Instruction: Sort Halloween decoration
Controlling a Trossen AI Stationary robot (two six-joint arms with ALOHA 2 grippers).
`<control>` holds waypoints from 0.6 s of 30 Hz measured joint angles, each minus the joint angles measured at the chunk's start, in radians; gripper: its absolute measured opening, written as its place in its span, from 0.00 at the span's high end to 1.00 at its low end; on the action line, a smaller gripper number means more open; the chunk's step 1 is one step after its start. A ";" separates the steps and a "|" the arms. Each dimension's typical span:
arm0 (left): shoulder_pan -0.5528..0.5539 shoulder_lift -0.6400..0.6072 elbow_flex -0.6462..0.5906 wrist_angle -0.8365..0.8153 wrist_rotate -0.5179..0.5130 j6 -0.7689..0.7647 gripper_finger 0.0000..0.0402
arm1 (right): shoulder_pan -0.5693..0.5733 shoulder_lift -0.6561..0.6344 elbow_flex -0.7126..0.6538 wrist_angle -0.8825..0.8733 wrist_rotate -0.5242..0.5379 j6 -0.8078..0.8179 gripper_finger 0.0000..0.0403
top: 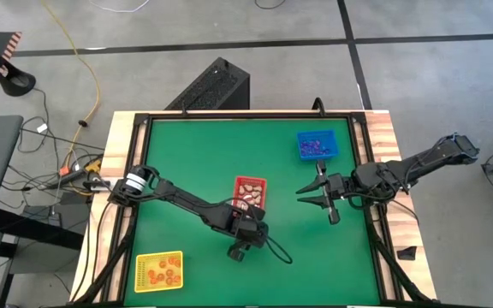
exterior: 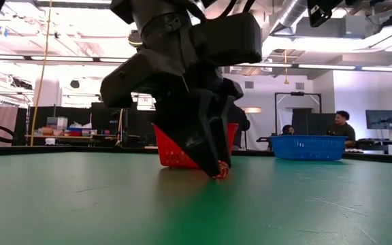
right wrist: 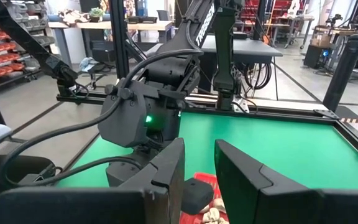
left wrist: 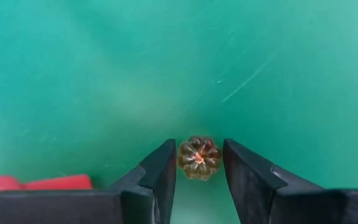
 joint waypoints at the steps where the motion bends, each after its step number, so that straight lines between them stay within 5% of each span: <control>1: 0.001 0.000 0.000 0.002 0.014 -0.005 0.70 | 0.000 0.000 0.000 0.000 0.000 0.000 0.70; 18: 0.002 -0.008 0.011 -0.058 0.047 -0.036 0.77 | 0.000 0.000 0.000 0.001 0.000 0.001 0.70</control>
